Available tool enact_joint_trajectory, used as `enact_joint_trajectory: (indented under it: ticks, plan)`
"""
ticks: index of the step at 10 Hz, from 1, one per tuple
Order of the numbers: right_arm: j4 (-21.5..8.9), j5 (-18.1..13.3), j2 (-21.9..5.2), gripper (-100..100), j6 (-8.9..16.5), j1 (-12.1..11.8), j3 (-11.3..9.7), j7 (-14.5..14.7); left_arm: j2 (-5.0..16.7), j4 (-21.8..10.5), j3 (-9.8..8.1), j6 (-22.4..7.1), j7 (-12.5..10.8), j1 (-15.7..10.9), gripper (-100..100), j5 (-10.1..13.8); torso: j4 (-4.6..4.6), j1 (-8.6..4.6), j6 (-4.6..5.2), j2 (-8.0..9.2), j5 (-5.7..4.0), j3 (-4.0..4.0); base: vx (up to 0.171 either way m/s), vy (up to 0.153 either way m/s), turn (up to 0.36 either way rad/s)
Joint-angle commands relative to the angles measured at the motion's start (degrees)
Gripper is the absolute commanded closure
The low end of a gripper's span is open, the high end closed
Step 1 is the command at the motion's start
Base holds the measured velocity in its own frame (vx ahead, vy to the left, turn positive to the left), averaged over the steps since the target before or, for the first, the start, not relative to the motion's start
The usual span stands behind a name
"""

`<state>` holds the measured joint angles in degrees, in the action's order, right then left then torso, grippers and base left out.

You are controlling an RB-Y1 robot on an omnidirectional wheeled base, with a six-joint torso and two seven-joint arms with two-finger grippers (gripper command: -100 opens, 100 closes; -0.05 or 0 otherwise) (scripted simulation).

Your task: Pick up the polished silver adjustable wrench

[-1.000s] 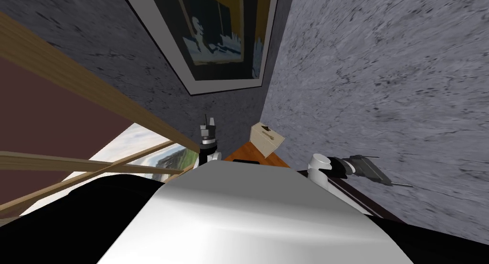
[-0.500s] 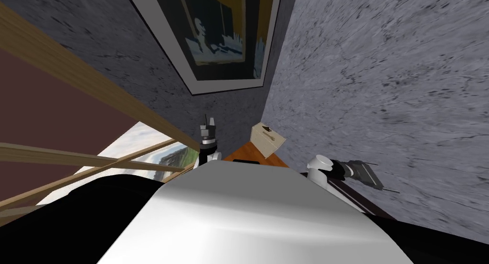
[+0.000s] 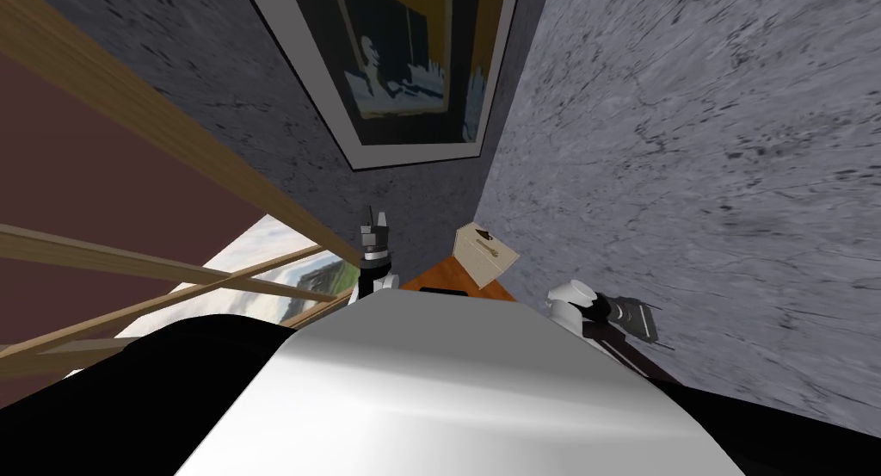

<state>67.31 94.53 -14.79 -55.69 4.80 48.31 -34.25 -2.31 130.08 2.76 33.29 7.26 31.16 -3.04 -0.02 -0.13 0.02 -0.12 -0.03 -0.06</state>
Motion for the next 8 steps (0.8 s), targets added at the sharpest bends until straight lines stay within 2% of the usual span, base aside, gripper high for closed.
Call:
enact_joint_trajectory:
  ticks: [1, 2, 4, 5, 7, 8]
  plan:
    - [-1.1, 2.7, -0.1, -100, -0.1, 0.4, 0.2, -0.4, 0.0, 0.0, 0.00, 0.0, 0.0, 0.0, 0, 0.0, 0.00, 0.00, 0.00, 0.00, 0.00, 0.00, 0.013, -0.021, 0.016]
    - [-3.8, 4.5, 0.1, -100, -0.7, 2.4, 1.9, -1.6, 0.0, 0.0, 0.00, 0.0, 0.0, 0.0, 0, 0.0, 0.00, 0.04, 0.02, 0.02, 0.01, 0.01, 0.029, -0.041, 0.181]
    - [-4.5, 7.7, 0.1, -100, -0.7, 2.4, 1.9, -1.6, 0.0, 0.0, 0.00, 0.0, 0.0, 0.0, 0, 0.0, -0.01, -0.03, 0.01, -0.04, -0.01, -0.03, 0.020, -0.033, 0.063]
    - [-7.0, 9.5, 0.4, -100, -1.2, 4.4, 3.4, -2.7, 0.0, 0.0, 0.00, 0.0, 0.0, 0.0, 0, 0.0, 0.00, 0.04, 0.03, 0.01, 0.01, 0.00, 0.020, -0.033, 0.197]
    - [-7.9, 12.1, 0.4, -100, -1.2, 4.4, 3.4, -2.7, 0.0, 0.0, 0.00, 0.0, 0.0, 0.0, 0, 0.0, -0.01, -0.02, 0.01, -0.06, 0.00, -0.03, 0.025, -0.035, 0.052]
    - [-11.1, 13.8, 0.6, -100, -1.5, 6.3, 4.8, -3.8, 0.0, 0.0, 0.00, 0.0, 0.0, 0.0, 0, 0.0, -0.01, 0.04, 0.04, -0.01, 0.01, -0.01, 0.036, -0.046, 0.181]
